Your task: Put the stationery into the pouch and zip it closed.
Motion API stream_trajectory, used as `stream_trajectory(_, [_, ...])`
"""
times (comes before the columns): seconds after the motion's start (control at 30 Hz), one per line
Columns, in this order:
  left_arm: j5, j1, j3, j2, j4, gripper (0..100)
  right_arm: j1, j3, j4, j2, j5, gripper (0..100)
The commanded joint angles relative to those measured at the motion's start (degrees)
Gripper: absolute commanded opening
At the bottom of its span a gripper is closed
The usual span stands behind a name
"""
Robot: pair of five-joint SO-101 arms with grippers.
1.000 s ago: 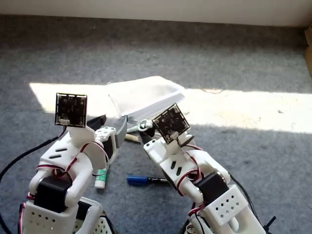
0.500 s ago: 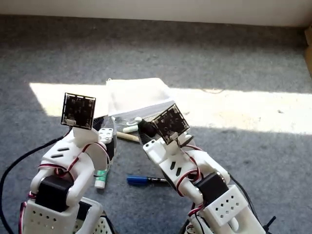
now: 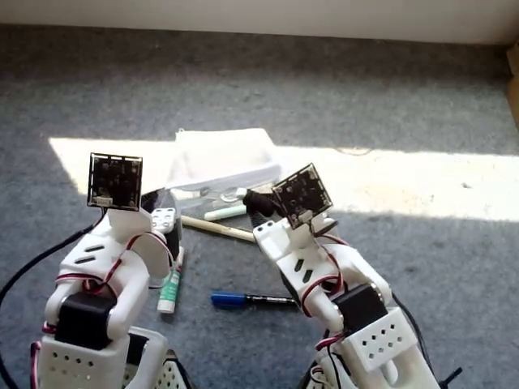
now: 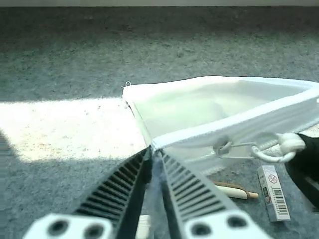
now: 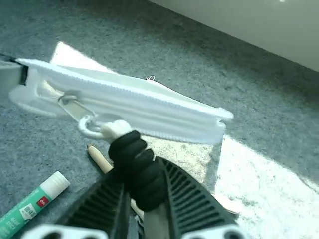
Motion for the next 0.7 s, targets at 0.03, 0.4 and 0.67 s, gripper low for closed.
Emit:
stream_trajectory(0.03, [-0.4,-4.8,-0.6,-0.6,-0.1,1,7.3,-1.1,-1.3,-1.2,0.0,0.5])
stream_trajectory(0.4, [-0.4,-5.9,-0.6,-0.6,-0.1,1,12.0,-2.5,-1.4,-1.2,-0.1,0.5])
stream_trajectory(0.67, [-0.4,-5.9,-0.4,-0.6,-0.1,1,13.5,-2.7,-1.4,-1.2,-0.1,0.5])
